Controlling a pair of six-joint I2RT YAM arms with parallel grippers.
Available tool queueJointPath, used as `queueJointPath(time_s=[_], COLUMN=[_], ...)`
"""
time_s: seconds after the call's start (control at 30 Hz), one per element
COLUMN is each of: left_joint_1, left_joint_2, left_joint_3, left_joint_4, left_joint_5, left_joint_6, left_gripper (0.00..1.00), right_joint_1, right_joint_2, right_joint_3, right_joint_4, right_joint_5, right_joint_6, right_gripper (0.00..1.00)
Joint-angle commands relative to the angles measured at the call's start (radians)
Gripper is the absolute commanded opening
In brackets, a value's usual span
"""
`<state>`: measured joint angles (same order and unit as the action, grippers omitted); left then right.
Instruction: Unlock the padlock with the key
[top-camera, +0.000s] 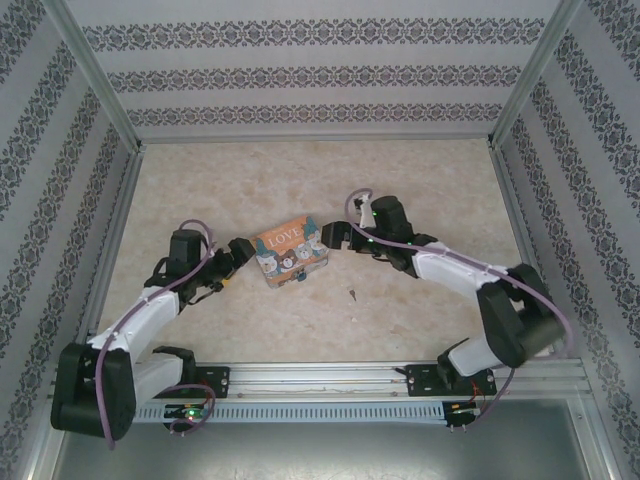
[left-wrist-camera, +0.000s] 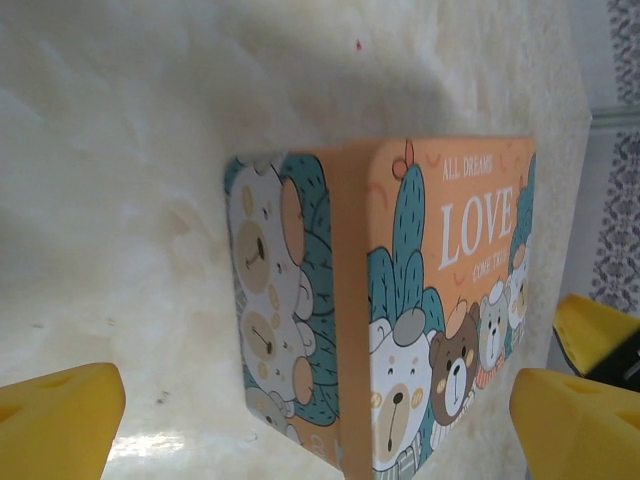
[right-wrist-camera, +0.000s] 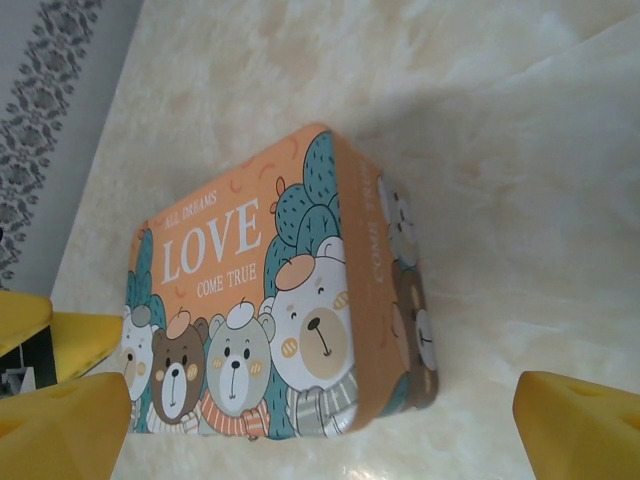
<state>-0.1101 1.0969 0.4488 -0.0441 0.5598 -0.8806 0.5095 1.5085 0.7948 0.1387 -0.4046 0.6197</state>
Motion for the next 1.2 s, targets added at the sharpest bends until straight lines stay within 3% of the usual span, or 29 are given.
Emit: queueJointPath(time_s=[0.0, 0.27, 0.57, 0.77, 1.17], left_joint_1=[-0.049, -0.142, -0.178, -0.186, -0.186], left_joint_2=[0.055, 0.172, 0.277, 0.38, 0.64], left_joint_3=[0.006, 0.026, 0.092, 0.173, 0.453], left_joint_4=[0.103, 0.236, 0.35, 0.395, 0.319], left_joint_5=[0.038, 0.016, 0.018, 0.033, 0.059], left_joint_6=[-0.05, -0.104, -0.135, -0.128, -0.028], left_gripper=[0.99, 0.99, 0.99, 0.99, 0.99], right_joint_1=[0.031, 0.062, 0.061, 0.039, 0.027], right_joint_2=[0.066, 0.175, 0.19, 0.211, 0.16], right_joint_3=[0.055, 0.12, 0.138, 0.17, 0.119], right_joint_4=[0.005, 0.01, 0.01, 0.013, 0.02], right_joint_5=[-0.027, -0.076, -0.097, -0.142, -0.151], right_joint_6=[0.025, 0.035, 0.032, 0.038, 0.052], right_gripper=[0.98, 0.98, 0.98, 0.9, 0.82])
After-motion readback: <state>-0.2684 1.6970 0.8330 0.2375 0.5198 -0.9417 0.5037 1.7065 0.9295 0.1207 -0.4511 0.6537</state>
